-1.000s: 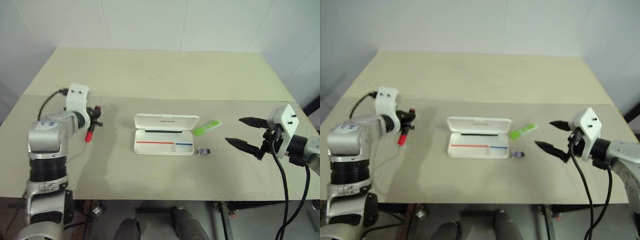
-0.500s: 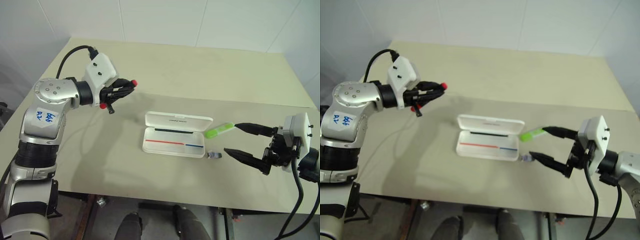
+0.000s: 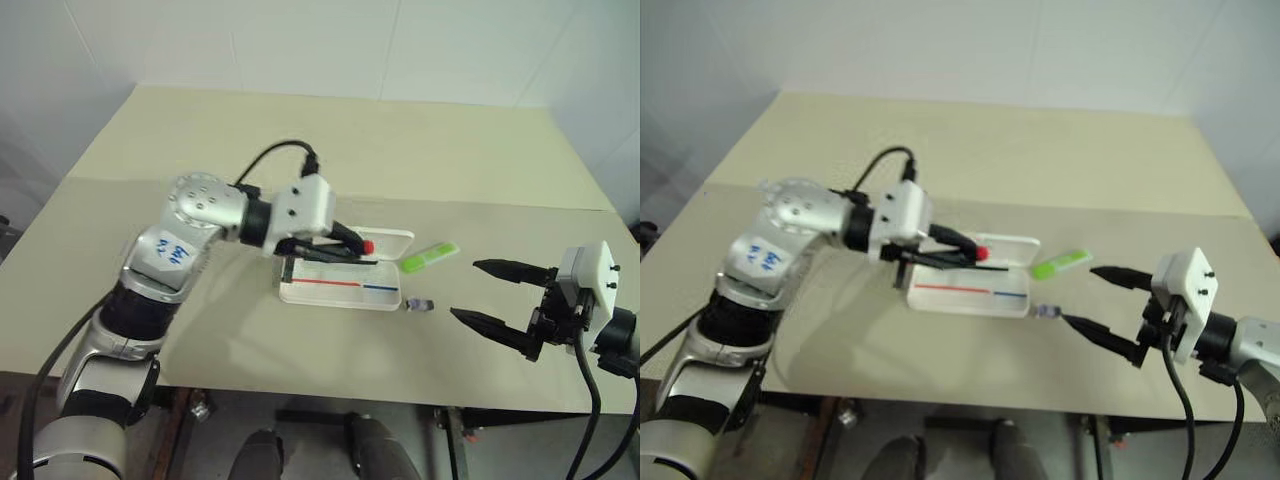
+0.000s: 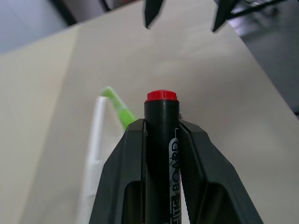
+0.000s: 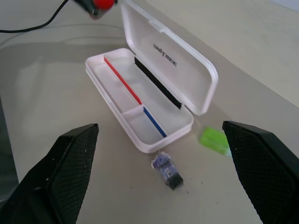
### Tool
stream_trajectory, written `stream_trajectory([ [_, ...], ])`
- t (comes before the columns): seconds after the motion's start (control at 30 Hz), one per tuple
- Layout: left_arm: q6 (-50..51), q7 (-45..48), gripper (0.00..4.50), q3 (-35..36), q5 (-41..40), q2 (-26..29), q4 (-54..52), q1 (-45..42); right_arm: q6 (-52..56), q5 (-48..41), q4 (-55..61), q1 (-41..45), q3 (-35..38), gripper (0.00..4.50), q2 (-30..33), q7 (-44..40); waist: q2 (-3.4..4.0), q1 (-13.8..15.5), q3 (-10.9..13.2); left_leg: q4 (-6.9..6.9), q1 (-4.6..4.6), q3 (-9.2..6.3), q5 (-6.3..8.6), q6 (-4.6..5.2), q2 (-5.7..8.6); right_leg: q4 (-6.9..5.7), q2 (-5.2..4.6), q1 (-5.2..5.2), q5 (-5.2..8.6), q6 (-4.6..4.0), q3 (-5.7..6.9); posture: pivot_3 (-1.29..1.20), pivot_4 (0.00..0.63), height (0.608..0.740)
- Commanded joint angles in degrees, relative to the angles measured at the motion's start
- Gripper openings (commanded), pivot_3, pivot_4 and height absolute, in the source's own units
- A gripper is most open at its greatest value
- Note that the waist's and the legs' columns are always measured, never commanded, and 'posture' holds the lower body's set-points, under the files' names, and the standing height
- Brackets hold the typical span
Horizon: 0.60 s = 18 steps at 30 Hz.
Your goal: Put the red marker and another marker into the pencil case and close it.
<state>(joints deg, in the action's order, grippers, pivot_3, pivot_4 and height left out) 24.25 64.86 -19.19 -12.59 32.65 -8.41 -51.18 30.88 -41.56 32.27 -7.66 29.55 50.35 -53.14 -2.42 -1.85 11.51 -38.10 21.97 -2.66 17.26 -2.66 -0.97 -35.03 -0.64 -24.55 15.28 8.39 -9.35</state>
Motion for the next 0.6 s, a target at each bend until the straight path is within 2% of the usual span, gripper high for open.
stream_trajectory([
  [0.03, -1.0, -2.0, 0.62, -2.1, 2.9, -1.9, 0.3, 0.2, -1.1, -0.3, 3.1, -1.0, 3.2, 4.50, -0.7, 1.3, 0.00, 0.0, 0.0, 0.00, 0.00, 0.00, 0.00, 0.00, -0.01, -0.01, 0.01, 0.00, 0.00, 0.00, 0.00, 0.00, 0.150, 0.740],
  [0.3, -6.4, -8.8, 0.62, -7.5, 14.8, -6.0, 10.5, -0.1, -0.7, -1.7, 5.7, -3.9, 5.4, 4.50, -1.6, 2.8, 0.00, 0.1, 0.0, -0.05, 0.00, 0.00, -0.01, 0.03, 0.03, 0.00, 0.01, 0.05, -0.04, 0.07, -0.09, 0.00, 0.150, 0.740],
  [0.6, -10.3, -10.0, 0.62, -8.1, 19.5, -7.3, 14.2, 0.8, -0.7, -1.5, 6.8, -5.1, 5.2, 4.50, -2.7, 5.5, 0.00, 0.3, 0.0, -0.03, 0.01, 0.02, 0.00, 0.04, 0.03, 0.00, 0.01, 0.03, -0.05, 0.08, -0.13, 0.00, 0.150, 0.740],
])
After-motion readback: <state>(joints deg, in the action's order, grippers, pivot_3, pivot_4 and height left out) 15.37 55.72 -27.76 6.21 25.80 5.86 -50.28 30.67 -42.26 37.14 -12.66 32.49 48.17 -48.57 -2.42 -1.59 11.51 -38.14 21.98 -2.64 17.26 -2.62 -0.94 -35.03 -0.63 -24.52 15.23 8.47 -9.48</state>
